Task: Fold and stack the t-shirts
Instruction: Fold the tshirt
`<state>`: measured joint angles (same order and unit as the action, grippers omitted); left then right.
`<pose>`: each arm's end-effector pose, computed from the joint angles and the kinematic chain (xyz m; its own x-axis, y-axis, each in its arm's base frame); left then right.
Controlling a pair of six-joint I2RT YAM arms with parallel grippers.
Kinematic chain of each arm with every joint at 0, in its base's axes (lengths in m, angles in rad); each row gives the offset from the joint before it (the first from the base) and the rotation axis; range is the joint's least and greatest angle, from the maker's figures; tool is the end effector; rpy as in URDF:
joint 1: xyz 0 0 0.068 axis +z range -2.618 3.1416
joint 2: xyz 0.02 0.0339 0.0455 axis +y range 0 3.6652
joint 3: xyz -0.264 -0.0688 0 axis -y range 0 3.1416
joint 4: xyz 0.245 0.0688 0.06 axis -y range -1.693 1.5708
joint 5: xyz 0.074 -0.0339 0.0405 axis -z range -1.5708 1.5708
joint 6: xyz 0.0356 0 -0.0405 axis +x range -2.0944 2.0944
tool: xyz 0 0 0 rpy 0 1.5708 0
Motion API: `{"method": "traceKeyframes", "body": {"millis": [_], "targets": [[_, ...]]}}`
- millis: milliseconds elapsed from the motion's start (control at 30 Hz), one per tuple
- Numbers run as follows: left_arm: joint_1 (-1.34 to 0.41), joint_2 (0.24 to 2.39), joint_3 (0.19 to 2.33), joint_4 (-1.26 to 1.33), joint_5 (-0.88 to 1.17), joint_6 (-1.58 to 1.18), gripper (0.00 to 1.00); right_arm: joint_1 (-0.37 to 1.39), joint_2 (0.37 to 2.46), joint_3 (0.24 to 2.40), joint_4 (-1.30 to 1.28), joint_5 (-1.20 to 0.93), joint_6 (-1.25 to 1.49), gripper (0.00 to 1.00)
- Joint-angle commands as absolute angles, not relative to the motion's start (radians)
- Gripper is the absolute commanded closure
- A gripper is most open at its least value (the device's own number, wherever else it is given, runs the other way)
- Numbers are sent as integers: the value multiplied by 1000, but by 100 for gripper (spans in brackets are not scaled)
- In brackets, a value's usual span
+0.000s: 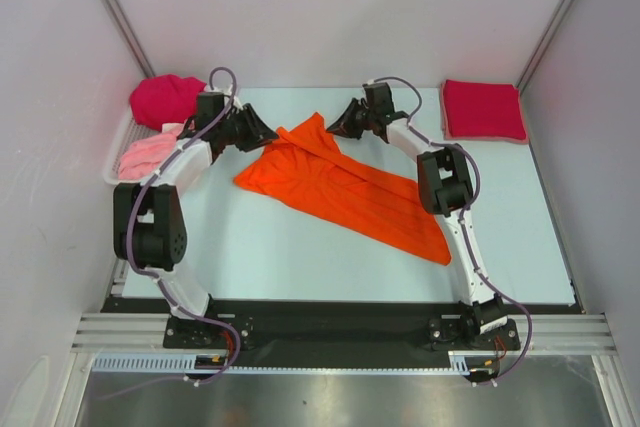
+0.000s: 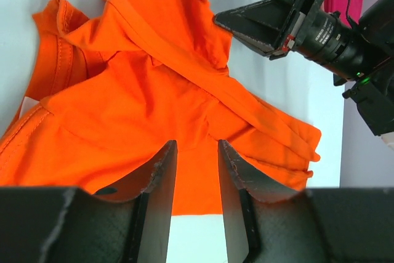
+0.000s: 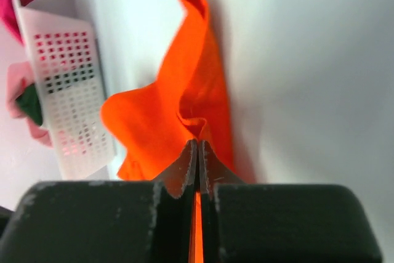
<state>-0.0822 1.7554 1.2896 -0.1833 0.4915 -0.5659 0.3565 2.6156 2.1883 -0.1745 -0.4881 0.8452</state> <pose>0.3955 -0.0494 0.2529 -0.7482 -0.4127 -0.5195 0.0544 0.7422 -0.6679 0.5406 0.2191 0.1394 -0.8537 0.3872 -0.3484 -0.0480 0.6075 0.7928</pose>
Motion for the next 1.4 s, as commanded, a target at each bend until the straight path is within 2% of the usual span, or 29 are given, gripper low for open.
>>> {"method": "traceKeyframes", "body": {"millis": [0, 267, 467, 667, 833, 933, 1167, 1367], "targets": [[-74, 1683, 1282, -213, 469, -561, 62, 393, 2514, 2195, -117, -598, 865, 100], [-55, 1606, 1250, -294, 434, -551, 62, 451, 2398, 2008, -12, -683, 943, 100], [-31, 1568, 1206, -308, 469, -575, 64, 486, 2367, 1965, -23, -727, 936, 100], [-12, 1580, 1212, -299, 515, -575, 44, 506, 2364, 1918, -18, -773, 940, 100], [-14, 1705, 1247, -282, 621, -581, 39, 502, 2364, 1882, -14, -785, 940, 96], [-24, 1750, 1226, -212, 638, -639, 39, 485, 2376, 1901, -20, -798, 954, 95], [-89, 1833, 1130, 170, 612, -906, 37, 474, 2373, 1884, -20, -828, 963, 95], [-130, 1917, 1206, 169, 535, -959, 40, 474, 2362, 1859, 37, -841, 996, 95]]}}
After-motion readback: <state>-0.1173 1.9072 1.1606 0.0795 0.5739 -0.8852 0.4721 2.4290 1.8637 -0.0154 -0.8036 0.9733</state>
